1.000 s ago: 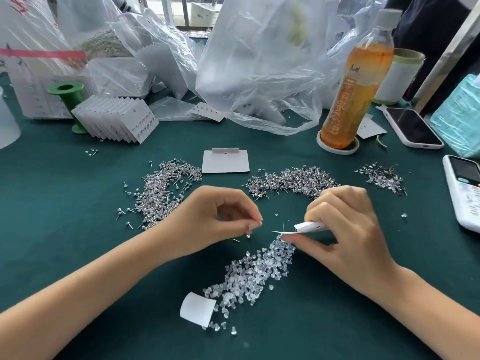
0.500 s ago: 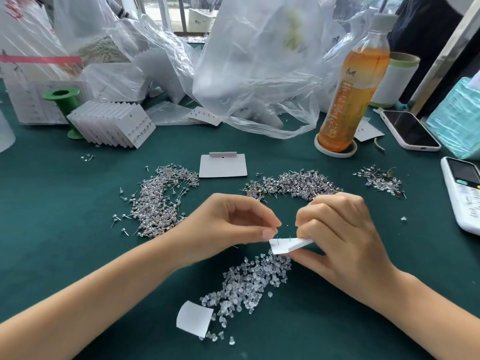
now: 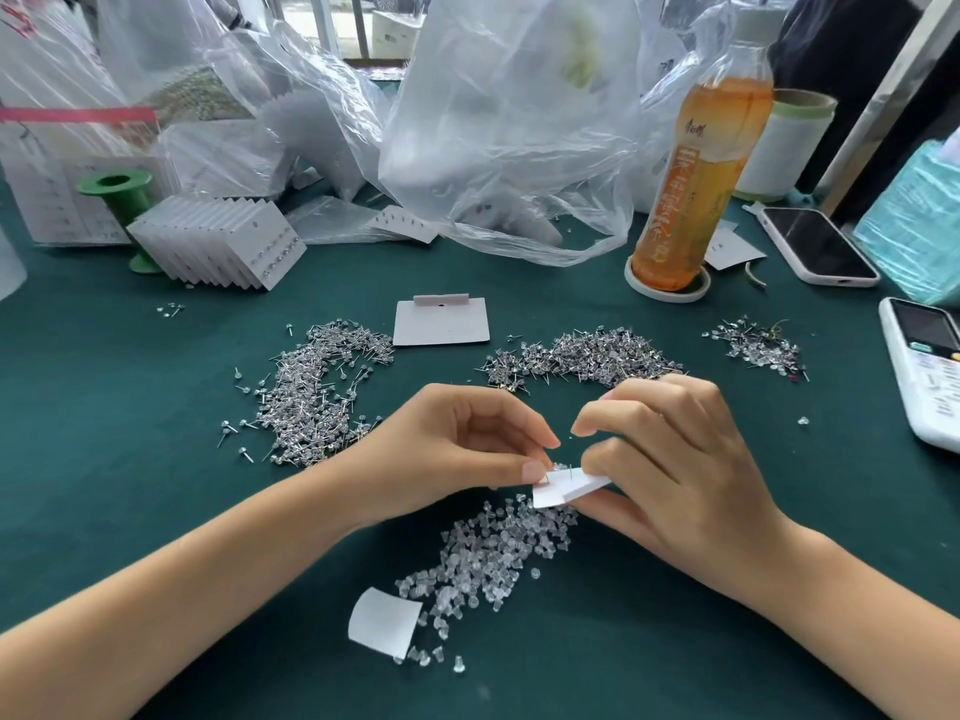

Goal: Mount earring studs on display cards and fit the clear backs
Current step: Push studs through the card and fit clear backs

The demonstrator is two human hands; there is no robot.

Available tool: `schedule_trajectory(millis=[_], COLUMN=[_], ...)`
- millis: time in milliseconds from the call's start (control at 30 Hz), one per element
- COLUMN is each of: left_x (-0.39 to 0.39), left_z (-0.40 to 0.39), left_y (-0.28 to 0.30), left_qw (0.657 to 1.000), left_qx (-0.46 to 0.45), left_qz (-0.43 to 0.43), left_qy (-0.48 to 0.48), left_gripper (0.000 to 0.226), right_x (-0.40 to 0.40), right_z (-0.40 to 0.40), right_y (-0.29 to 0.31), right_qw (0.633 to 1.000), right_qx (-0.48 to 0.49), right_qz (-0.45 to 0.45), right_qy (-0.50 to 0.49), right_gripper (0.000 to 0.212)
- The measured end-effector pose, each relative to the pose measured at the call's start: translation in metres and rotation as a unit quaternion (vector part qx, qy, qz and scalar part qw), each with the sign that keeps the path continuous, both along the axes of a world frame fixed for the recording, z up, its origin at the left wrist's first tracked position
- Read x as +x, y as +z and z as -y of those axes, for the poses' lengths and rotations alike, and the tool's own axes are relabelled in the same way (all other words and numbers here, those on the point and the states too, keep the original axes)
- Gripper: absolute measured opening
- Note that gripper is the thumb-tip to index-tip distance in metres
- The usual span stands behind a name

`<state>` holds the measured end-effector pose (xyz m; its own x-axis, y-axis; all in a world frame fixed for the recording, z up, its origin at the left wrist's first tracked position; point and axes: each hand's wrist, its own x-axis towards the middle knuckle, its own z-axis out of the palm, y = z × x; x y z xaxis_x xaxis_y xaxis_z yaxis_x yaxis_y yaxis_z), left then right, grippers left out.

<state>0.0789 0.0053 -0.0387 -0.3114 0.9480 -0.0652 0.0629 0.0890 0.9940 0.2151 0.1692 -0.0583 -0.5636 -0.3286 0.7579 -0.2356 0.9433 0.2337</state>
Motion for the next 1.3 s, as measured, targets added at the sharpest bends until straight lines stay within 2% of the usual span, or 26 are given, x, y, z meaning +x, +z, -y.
schedule_trajectory(millis=[933,1300], left_x=[0.0024,0.0057], left_z=[0.0006,0.0017], left_y=[-0.002,-0.0005], left_qw=[0.999,0.998], left_qx=[0.008,0.015], left_qz=[-0.044,-0.057], left_qy=[-0.018,0.019], left_gripper=[0.018,0.015], right_x=[0.0028,0.0029], right_z=[0.0007,0.0007], right_y=[0.0006,-0.0012], right_qw=[0.998,0.999], right_qx=[0.058,0.047], right_qz=[-0.015,-0.011], right_qy=[0.001,-0.007], right_gripper=[0.025,0.025])
